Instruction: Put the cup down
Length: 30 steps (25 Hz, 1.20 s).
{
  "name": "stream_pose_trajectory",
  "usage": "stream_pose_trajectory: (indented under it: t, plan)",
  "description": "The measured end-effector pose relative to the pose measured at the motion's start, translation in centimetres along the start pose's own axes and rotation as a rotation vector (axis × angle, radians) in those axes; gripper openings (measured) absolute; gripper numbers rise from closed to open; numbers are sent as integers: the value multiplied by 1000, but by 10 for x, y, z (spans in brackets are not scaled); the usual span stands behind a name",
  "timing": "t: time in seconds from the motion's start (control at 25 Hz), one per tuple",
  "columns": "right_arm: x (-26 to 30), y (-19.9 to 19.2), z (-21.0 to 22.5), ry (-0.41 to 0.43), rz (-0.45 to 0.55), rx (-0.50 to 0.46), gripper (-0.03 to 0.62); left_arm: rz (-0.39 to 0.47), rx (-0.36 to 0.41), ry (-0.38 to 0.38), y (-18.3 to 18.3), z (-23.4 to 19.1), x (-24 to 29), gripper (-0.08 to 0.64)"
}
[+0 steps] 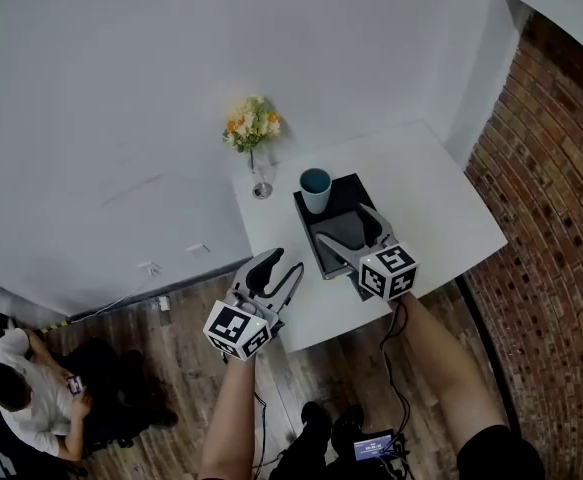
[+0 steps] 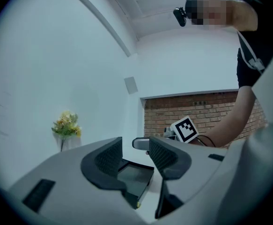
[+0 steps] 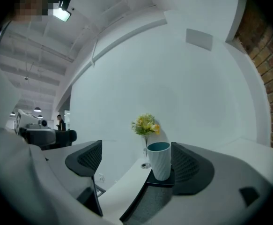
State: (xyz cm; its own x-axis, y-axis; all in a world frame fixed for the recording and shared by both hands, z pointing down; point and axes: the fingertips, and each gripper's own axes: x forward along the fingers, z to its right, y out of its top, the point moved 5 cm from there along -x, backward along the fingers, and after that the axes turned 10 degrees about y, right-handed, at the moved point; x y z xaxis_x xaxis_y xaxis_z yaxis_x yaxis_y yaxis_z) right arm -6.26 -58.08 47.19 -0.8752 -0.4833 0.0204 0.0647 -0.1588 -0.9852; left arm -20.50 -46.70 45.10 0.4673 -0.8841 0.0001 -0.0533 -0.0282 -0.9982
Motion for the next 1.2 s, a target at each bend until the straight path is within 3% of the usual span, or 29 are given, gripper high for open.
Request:
stream_pose_trajectory:
  t: [0.24,0.52,0.76,1.2]
  plan:
    - [-34,18,-51,63,-39,-102,413,-15,-17,-59,12,21,-16,184]
    - [-78,51,-107,103,-13,-210,301,7,-55,-121,31,52,-37,186]
    - [-116,67,-137,98,34,-182,246,31,-43,-171,51,86,-55,184]
    - [-174,76,-181,38,118,-153,133,79,-9,-146,74,140,-113,183]
